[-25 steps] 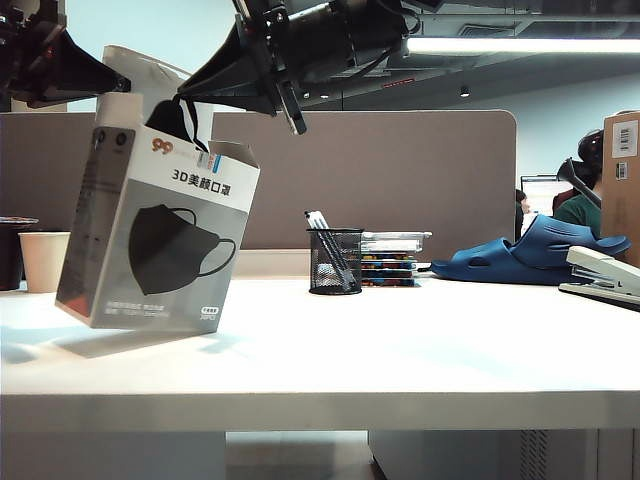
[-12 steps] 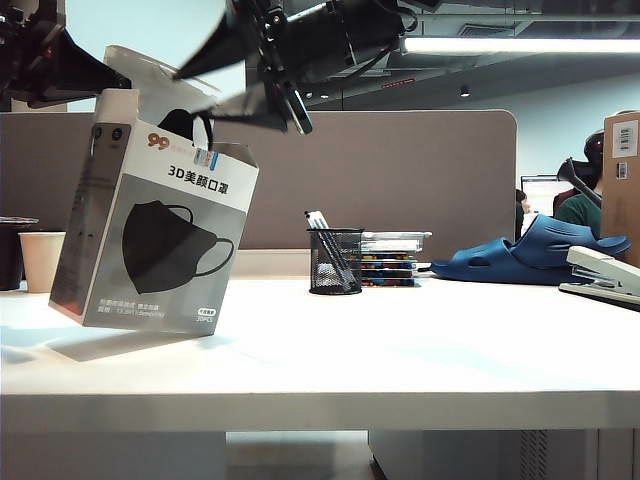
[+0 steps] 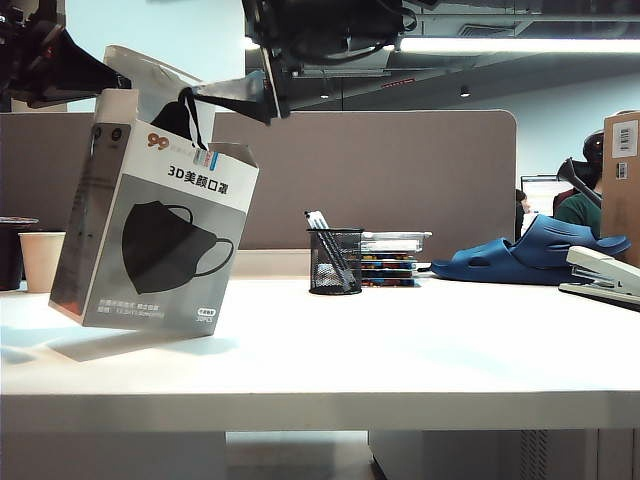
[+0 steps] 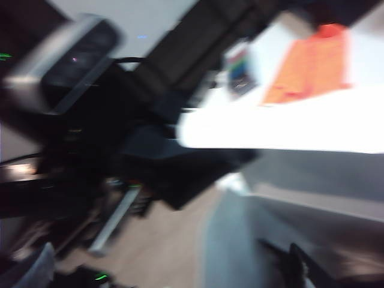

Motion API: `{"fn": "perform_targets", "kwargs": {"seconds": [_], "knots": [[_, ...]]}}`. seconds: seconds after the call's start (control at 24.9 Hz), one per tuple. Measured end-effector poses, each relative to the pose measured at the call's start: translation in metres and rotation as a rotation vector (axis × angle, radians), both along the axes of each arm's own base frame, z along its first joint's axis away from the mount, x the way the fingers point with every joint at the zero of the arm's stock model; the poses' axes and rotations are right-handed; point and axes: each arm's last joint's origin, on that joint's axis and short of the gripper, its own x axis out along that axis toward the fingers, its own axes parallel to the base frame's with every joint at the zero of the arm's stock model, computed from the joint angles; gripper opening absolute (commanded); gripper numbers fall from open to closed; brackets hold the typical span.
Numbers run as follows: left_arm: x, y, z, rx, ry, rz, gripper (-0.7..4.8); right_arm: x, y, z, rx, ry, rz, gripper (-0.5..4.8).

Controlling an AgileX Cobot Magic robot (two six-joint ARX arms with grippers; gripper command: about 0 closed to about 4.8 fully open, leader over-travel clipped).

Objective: Put the mask into the mask box.

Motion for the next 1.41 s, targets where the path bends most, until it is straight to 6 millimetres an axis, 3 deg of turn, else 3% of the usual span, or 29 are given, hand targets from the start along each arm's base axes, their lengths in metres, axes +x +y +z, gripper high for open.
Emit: {"fn": "perform_targets", "kwargs": {"seconds": [0.32,0.68,1.41], "knots": [[0.000,0.000,0.000,0.000,0.000,0.001,-0.06,-0.001,-0.004,0.002,0.027,0.082,0.107,4.79],[0.000,0.001,0.000,-0.001,0.000,0.025,-0.06,0.006,-0.020,0.009,0.037,0.108,0.092,4.79],[0.000,0.001,0.000,0.000,0.000,0.024,-0.06,0.030,-0.049,0.006,-0.004,0.011,-0.178,4.79]]}}
